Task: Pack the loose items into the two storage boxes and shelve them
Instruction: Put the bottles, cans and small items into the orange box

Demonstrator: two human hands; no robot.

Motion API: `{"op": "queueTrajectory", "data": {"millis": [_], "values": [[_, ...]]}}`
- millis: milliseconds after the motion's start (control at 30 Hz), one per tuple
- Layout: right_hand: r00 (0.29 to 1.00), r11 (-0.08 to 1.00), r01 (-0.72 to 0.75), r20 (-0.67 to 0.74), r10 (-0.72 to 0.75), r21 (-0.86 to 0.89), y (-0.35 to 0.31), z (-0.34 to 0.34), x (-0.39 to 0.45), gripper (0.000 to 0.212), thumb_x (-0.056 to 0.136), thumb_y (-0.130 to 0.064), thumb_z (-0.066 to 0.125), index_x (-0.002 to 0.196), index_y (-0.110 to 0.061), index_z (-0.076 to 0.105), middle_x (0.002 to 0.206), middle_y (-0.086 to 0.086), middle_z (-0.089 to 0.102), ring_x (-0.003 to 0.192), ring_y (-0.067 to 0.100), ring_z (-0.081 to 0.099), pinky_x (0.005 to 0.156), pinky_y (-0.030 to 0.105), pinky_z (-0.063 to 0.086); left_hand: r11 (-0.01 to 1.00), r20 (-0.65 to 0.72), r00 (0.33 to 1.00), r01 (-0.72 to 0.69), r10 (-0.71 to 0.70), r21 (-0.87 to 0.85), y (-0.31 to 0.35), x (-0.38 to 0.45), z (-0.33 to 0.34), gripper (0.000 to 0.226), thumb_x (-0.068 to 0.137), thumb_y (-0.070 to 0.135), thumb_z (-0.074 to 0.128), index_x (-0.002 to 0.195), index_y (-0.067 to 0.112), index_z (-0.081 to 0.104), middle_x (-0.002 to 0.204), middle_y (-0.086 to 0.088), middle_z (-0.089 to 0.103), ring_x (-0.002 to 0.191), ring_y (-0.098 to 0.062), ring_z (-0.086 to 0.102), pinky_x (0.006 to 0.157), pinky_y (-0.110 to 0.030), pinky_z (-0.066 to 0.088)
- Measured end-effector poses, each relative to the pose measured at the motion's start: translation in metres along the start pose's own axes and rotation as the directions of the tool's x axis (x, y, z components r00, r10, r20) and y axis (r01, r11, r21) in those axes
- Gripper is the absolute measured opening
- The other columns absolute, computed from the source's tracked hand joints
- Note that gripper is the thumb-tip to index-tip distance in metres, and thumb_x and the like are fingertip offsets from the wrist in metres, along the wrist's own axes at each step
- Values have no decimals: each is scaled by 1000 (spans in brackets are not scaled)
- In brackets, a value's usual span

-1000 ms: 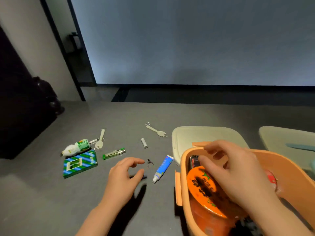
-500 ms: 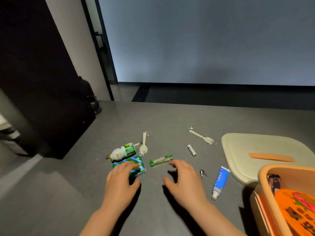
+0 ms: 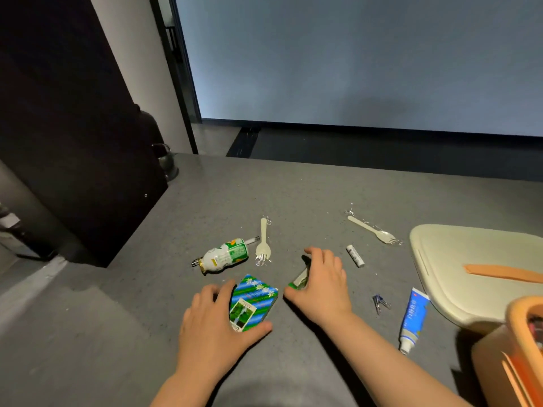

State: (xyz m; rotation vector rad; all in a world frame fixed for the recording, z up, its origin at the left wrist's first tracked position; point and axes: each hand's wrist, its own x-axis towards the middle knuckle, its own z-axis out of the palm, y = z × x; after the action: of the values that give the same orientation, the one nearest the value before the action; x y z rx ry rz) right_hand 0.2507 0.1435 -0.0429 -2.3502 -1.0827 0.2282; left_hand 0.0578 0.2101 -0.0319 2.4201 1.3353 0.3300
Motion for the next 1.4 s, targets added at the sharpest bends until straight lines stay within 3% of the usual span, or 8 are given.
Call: {"op": "queueTrajectory", "data": {"millis": [100,233,400,733,933,1133,1267,1400], "values": [[986,993,78,141,-89,83,19,-18,-8,81,60,-33,75,133,-24,41,127,-3,41,122,19,41,100,28,34,995,236,968,-75,88,-64,-5,-4,-3,134,34,88,60,146,44,2,136,11,20,127,-11,28,102,-31,35],[975,993,107,189,-115,49,32,-34,-14,85,62,-40,81,136,-25,42,133,-6,47,126,16,42,102,28,33,933,409,847,-359,340,-31,-4,12,-10,147,32,65,76,135,53,-28,147,21,-36,139,-5,-23,116,-34,3],[977,995,95,192,-97,24,23,-47,-22,86,56,-46,83,130,-28,43,127,-8,48,122,14,42,99,30,36,890,491,772,-455,403,-15,9,29,-8,137,42,60,79,146,41,-8,156,18,0,142,-3,-11,117,-31,-5],[991,979,125,-62,-117,160,12,-142,-98,95,57,-36,82,140,-32,34,132,-11,36,127,9,35,100,25,37,917,51,934,-335,353,-216,88,-11,-18,119,32,77,72,136,34,35,128,16,41,123,-8,34,99,-30,35],[956,975,162,-268,-117,154,49,-226,-155,89,57,-41,83,134,-35,39,123,-16,37,119,3,40,98,19,38,824,-186,900,-435,393,-364,183,-40,-20,103,28,71,69,121,38,42,104,13,44,106,-16,45,85,-39,43],[918,993,-43,-387,84,114,144,-306,-208,89,53,-54,79,131,-48,36,122,-27,36,113,-7,39,84,12,36,713,-151,828,-545,540,-441,284,-80,-21,104,27,84,64,119,41,39,102,22,40,103,-5,41,84,-33,39],[842,966,-196,-476,253,166,208,-339,-239,80,45,-58,76,119,-51,44,113,-26,41,102,-8,46,79,14,38,596,-20,694,-633,720,-495,345,-109,-6,101,31,82,70,120,56,29,115,40,35,109,6,38,88,-24,37],[771,945,-245,-547,326,219,246,-353,-257,85,44,-51,82,122,-43,48,115,-17,44,99,-4,48,74,9,35,421,242,350,-816,905,-395,406,-125,18,110,43,76,73,134,52,16,131,33,28,125,6,27,104,-20,28]]}}
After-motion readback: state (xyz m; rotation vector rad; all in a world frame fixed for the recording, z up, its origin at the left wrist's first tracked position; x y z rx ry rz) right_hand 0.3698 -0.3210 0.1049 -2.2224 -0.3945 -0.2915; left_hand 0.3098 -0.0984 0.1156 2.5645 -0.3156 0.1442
